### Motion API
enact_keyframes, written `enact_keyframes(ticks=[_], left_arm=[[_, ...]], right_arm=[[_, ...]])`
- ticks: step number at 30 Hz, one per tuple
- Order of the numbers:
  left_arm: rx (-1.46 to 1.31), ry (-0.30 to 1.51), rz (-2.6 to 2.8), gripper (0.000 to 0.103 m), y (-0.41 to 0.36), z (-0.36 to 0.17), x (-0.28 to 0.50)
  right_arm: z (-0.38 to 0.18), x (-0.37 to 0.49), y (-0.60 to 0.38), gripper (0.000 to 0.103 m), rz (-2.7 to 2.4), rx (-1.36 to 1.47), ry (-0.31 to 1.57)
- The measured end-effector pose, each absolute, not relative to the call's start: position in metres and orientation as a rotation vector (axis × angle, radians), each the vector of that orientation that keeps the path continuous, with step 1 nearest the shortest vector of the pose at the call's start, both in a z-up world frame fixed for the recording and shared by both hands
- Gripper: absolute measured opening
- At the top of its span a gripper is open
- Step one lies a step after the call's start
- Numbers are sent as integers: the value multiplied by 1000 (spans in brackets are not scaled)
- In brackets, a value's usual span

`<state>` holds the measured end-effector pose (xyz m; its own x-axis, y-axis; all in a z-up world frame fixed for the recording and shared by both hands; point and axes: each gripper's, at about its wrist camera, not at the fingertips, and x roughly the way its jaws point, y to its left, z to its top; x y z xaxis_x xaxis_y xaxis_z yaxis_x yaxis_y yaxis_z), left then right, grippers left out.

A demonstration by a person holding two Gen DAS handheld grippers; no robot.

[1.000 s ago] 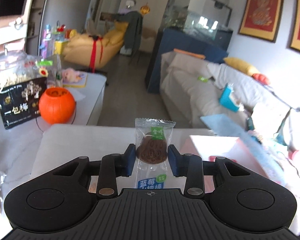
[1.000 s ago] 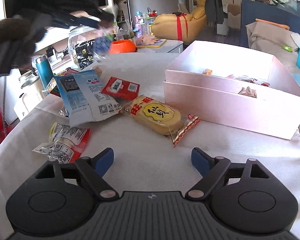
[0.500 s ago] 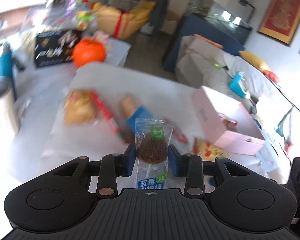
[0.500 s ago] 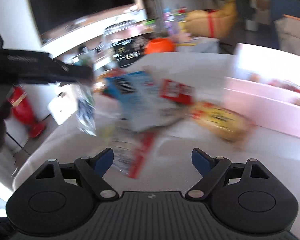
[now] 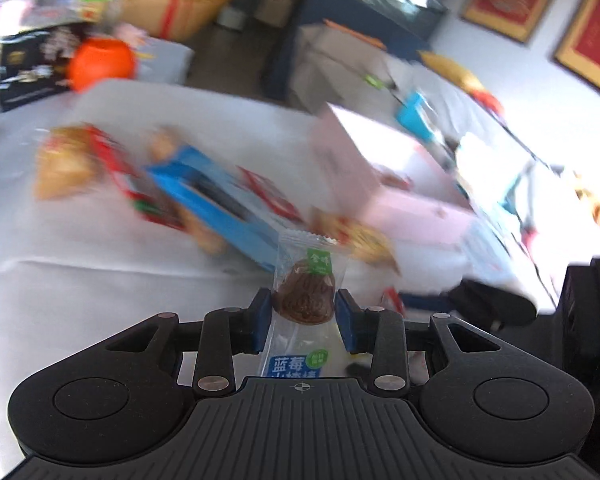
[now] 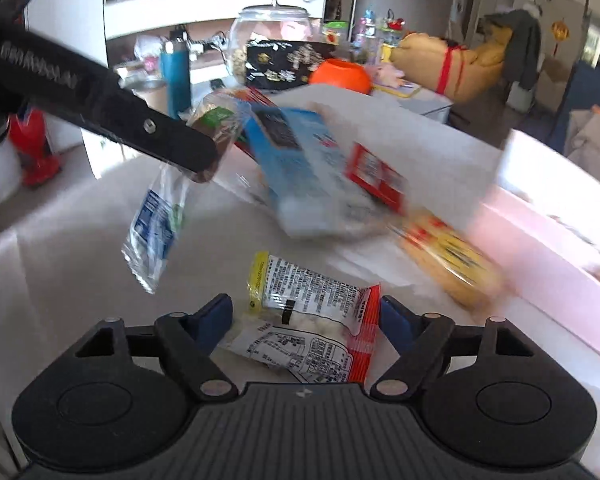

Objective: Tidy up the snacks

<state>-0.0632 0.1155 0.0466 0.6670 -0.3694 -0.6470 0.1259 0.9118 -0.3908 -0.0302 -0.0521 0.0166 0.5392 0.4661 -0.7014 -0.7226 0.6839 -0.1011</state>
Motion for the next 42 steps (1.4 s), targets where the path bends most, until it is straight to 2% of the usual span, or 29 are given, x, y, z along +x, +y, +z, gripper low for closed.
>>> enact_keyframes(ticks=[3,4,5,8,13,14,20,28,29,33,35,42], left_arm=[[-268,845,-343,39,89,38,-51],[-239,859,-351,35,81,35,-47],[-203,869,-348,20,72,33,-44],[-95,879,-336,19,53,27,-39],[-74,878,-334,23,46,20,-41],[-78,877,-329,23,48,21,-42],[-74,833,-336,24,49,37,-56],[139,853,-334,28,9,24,-54],[129,853,-332,29,9,24,-52],[67,863,-296,45,16,18,-39],[22,868,-295,47,18,14,-31],[28,838,-253,43,20,13,-29]], right_arm=[[18,-30,-85,89,664,-411,703],[19,-27,-94,91,626,-411,703],[18,-25,-104,94,593,-402,701],[16,-14,-132,95,466,-330,734],[7,-6,-162,100,421,-107,795],[6,-7,-160,103,420,-106,791],[1,-7,-148,103,398,-134,784],[3,-10,-157,103,398,-129,775],[3,-10,-156,103,397,-129,774],[3,-11,-156,103,399,-129,773],[4,-11,-156,103,405,-128,773],[5,-12,-156,103,403,-133,775]])
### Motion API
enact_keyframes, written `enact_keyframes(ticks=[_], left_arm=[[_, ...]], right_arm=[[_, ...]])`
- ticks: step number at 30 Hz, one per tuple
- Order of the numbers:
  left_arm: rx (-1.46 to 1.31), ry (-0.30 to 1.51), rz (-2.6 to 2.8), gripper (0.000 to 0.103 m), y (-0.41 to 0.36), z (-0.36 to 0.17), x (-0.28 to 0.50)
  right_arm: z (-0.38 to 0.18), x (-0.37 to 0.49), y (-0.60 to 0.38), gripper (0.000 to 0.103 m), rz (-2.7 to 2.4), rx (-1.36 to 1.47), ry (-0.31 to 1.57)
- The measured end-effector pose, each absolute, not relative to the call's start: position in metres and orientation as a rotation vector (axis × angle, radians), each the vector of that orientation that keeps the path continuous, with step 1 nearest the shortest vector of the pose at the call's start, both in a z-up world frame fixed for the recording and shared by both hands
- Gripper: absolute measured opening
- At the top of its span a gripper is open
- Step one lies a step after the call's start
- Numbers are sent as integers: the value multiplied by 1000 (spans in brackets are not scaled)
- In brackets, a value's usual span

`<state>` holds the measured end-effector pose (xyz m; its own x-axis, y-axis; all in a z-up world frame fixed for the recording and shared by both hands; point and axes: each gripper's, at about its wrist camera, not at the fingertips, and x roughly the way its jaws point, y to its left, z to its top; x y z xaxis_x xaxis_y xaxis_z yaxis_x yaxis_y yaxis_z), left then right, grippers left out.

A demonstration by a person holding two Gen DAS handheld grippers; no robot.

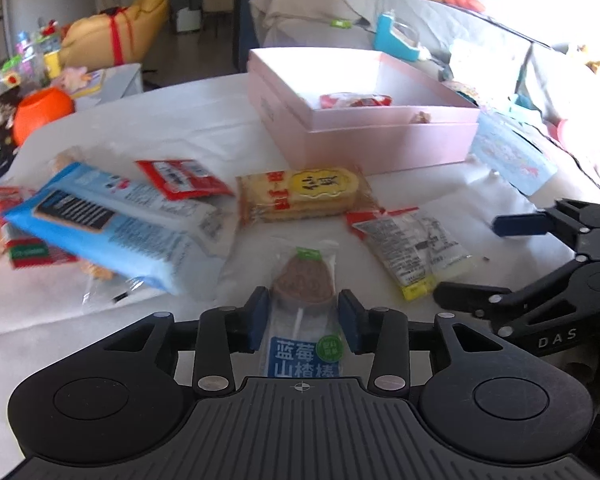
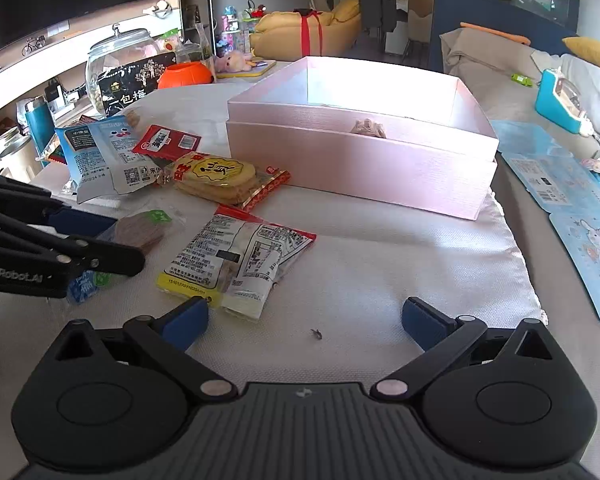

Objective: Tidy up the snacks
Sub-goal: 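Grasp the yellow rice-cracker packet with the right tool while the left holds the stick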

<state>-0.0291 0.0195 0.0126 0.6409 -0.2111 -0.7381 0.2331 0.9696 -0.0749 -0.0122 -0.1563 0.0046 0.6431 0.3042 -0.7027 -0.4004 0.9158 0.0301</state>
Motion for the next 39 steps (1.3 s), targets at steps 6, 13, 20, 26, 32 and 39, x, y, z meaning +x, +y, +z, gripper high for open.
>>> enact_keyframes(ticks=[6,13,20,26,32,39], left_arm=[[-19,857,-116,43,54,15,-50],[-32,857,-101,43,59,16,-66],[-47,858,-105,44,59,14,-67],[-49,856,-104,43,59,14,-67],[-49,857,-105,43,59,14,-67],[-48,856,-116,43,59,13,-69]], right_arm=[[29,-28,-155,100,469,-122,715],[41,20,-153,71,281,-44,676],[18,31,-140,46,332,-2,827],[37,5,-118,56,567,-66,772],[44,38,-96,83,543,-210,652],[17,77,-64,83,597,-274,775]])
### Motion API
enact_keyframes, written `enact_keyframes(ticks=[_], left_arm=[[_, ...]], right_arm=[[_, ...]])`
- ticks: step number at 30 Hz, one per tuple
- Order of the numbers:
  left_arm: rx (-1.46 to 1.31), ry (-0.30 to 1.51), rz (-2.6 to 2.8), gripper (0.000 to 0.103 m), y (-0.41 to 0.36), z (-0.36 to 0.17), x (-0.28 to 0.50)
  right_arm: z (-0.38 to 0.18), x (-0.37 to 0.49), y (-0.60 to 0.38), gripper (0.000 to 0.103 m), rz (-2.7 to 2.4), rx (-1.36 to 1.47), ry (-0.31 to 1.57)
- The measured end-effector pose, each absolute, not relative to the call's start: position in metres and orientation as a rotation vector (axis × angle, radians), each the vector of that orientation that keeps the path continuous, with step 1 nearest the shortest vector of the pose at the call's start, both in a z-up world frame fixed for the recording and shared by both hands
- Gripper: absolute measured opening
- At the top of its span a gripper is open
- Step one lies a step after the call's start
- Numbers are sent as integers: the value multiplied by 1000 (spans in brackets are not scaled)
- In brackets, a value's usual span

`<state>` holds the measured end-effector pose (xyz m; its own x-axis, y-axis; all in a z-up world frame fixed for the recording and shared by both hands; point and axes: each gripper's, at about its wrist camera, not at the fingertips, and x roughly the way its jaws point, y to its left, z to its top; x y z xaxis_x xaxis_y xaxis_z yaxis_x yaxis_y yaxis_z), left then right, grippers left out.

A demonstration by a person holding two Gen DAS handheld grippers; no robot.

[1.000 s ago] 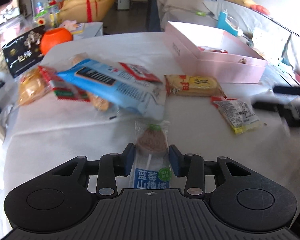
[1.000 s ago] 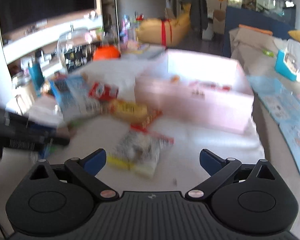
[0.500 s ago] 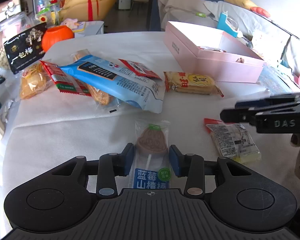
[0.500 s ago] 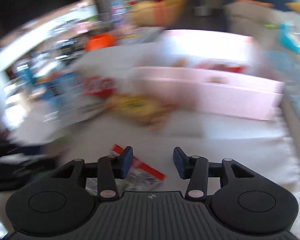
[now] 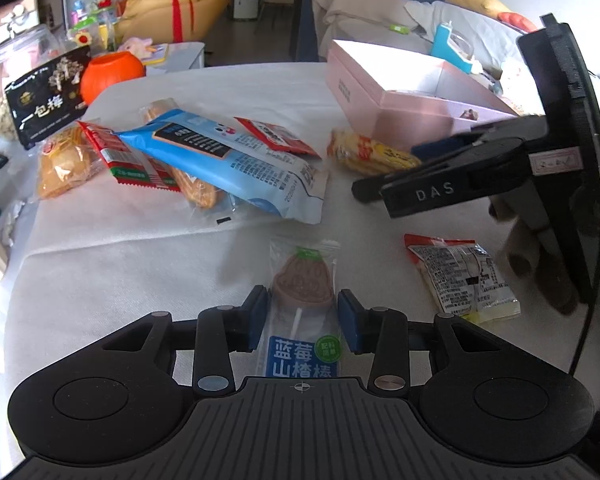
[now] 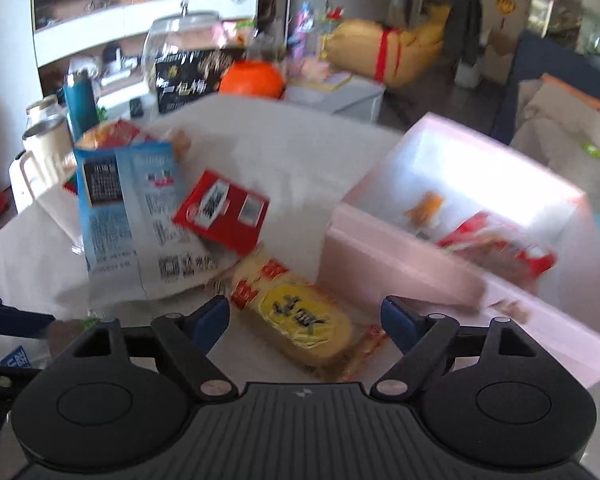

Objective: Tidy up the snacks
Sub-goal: 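Grasp the yellow rice-cracker packet with the right tool while the left holds the stick, then drop the cracker packet into the pink box with the right tool while the left drops the hawthorn stick in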

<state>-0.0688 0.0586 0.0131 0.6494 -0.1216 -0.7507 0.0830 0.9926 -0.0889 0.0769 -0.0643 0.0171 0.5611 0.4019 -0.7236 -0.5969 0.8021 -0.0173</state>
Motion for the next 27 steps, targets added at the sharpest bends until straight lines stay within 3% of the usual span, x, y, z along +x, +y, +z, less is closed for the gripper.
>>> enact_keyframes(ticks=[6,13,23,27], left_arm=[[-48,848,-110,44,57,13,-70],[-57,838,-101,44,57,12,-73],[-50,837,-119,45,59,12,-74],[-12,849,-120,48,52,13,-69]], right_arm=[[28,47,-83,84,816,-73,869],[42,46,-79,83,681,-113,784],[23,66,-41,35,566,-224,830],[38,36,-71,34,624,-179,822]])
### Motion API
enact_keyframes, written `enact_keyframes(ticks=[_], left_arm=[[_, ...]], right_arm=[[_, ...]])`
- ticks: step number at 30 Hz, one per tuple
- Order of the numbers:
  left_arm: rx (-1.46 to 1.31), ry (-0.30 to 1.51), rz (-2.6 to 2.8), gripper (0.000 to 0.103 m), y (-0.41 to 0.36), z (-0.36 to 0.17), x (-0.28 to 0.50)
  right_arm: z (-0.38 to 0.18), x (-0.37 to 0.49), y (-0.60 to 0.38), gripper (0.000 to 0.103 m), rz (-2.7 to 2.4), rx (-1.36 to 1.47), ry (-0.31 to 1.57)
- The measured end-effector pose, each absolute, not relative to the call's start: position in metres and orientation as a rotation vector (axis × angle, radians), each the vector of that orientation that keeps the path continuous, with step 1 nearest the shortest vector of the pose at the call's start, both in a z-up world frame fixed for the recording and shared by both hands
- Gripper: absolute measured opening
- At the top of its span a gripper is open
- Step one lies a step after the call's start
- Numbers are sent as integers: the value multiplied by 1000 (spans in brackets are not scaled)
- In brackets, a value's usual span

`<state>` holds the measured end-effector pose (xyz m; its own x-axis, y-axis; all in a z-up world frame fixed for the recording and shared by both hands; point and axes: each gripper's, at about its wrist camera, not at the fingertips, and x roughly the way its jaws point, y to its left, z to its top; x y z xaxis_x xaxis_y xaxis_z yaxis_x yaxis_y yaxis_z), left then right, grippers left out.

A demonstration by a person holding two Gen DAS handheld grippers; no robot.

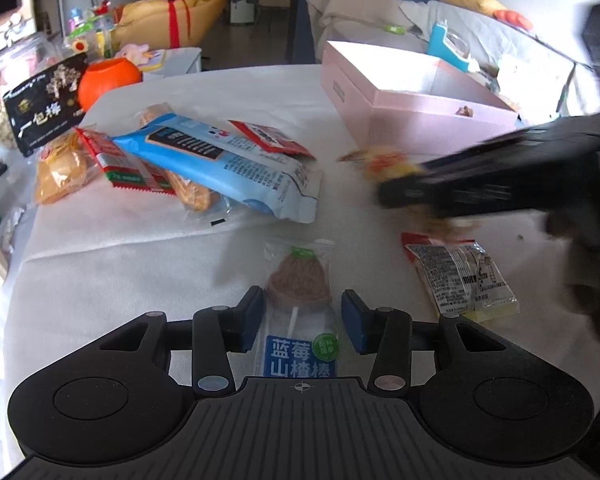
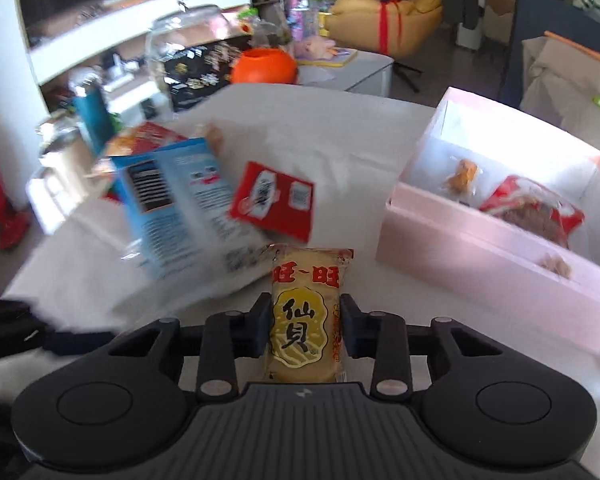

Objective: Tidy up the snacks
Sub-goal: 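Drop the cracker packet into the pink box with the right tool while the left drops the hawthorn stick in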

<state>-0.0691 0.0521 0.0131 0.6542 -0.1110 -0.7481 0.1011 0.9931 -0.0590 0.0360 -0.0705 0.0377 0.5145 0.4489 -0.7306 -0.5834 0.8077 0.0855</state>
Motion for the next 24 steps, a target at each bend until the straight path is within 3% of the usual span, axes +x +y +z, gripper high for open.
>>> enact_keyframes(ticks=[6,14,19,21,22,24], left_arm=[[-92,845,-210,41,50,23,-61],[-124,535,-342,42,39,131,-30],[-183,405,-429,40,27,184,36],[-251,429,-458,41,26,193,72],[-291,458,-460,41,28,194,88],[-346,478,-424,40,38,189,103]], right_arm=[[52,7,-128,34,530,-140,768],[69,1,-188,34,395,-39,701],[123,28,-198,34,386,2,558],[149,55,-194,35,375,2,521],[157,69,-192,43,370,-3,509],[168,93,-188,68,310,-36,498]])
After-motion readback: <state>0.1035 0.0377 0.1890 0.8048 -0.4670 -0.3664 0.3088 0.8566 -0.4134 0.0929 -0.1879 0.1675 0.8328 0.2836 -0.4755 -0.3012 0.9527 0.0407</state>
